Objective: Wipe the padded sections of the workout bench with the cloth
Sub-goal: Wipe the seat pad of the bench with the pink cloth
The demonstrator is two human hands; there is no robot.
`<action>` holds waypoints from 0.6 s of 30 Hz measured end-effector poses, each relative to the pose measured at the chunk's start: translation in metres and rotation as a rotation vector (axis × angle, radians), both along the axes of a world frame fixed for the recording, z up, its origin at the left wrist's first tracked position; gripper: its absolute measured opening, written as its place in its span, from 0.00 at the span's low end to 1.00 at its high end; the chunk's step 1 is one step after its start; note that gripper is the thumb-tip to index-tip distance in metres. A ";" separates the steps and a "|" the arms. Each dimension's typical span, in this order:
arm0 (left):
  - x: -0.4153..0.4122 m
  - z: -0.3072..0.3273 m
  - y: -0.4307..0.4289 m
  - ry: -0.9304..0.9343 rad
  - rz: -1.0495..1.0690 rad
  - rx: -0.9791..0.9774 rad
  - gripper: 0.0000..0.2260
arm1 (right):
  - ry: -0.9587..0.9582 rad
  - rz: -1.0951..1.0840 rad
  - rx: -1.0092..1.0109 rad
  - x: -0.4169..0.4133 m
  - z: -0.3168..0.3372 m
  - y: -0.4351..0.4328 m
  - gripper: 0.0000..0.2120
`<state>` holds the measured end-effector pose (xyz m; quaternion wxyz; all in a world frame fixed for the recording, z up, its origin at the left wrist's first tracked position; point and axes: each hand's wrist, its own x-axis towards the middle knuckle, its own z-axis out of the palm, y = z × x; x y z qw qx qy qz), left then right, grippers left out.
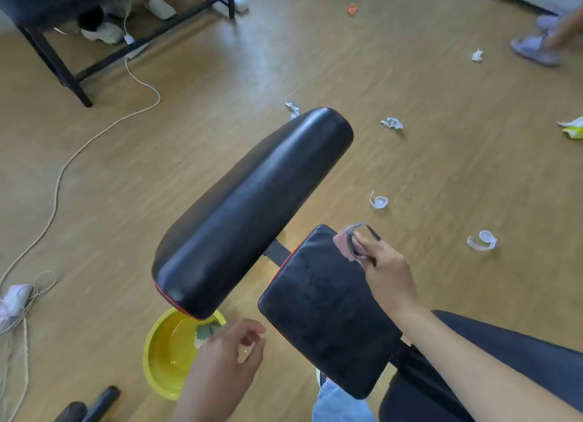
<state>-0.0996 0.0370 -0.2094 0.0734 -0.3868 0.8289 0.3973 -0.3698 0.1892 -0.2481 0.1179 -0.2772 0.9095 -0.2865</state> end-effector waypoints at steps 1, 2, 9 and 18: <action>-0.004 -0.023 -0.006 -0.037 0.028 -0.008 0.07 | -0.058 -0.033 0.054 -0.004 -0.025 -0.002 0.10; -0.009 -0.045 -0.012 -0.067 0.062 -0.010 0.07 | -0.066 -0.046 0.102 -0.006 -0.051 -0.005 0.09; -0.046 -0.143 -0.041 -0.182 0.159 0.080 0.16 | 0.202 0.067 0.126 0.055 -0.172 -0.015 0.09; -0.069 -0.162 -0.041 -0.171 0.153 0.122 0.25 | 0.315 0.560 0.147 -0.014 -0.155 -0.006 0.24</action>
